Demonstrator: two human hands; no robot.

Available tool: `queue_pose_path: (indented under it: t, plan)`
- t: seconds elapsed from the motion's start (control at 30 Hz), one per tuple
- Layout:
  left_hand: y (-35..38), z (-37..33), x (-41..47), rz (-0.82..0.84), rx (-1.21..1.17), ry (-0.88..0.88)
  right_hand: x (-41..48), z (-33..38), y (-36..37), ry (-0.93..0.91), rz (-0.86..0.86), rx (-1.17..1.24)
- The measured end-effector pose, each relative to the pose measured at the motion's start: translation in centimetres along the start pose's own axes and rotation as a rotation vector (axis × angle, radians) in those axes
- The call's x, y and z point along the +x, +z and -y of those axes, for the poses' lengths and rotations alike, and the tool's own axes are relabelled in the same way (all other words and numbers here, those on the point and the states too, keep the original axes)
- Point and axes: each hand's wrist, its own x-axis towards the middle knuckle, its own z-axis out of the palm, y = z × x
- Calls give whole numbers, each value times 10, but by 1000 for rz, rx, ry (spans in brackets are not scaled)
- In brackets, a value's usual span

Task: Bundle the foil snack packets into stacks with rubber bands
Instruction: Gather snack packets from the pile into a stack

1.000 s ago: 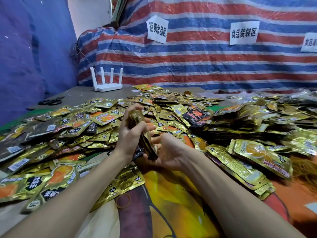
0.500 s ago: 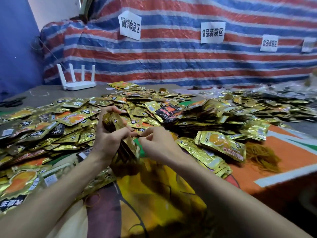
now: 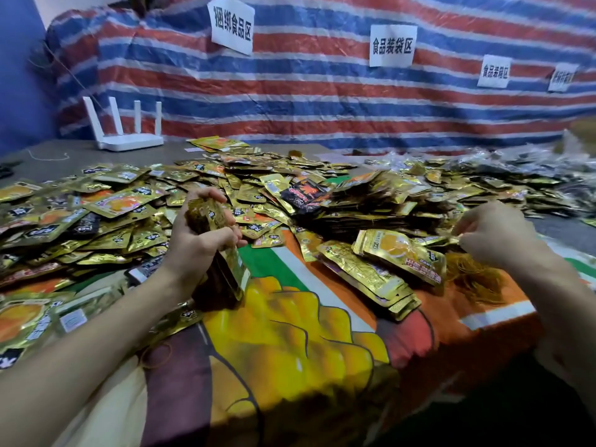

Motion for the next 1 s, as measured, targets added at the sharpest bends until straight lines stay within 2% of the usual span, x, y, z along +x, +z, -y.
queue_pose_path:
  t: [0.13,0.4,0.63,0.9,1.0]
  plan:
    - [-3,4,2,-5,1,12,6,-17,12,-35,102,-99]
    - [-5,5,3,6,6,7,7,-10,36,-72,125,-209]
    - [-5,5,3,14,15,6,9,-13,31,-17,54,-130]
    - [-6,4,2,18,15,6,12,-8,3,61,11,120]
    - [-6,3,2,17,19,4,10,-1,-9,36,-82,193]
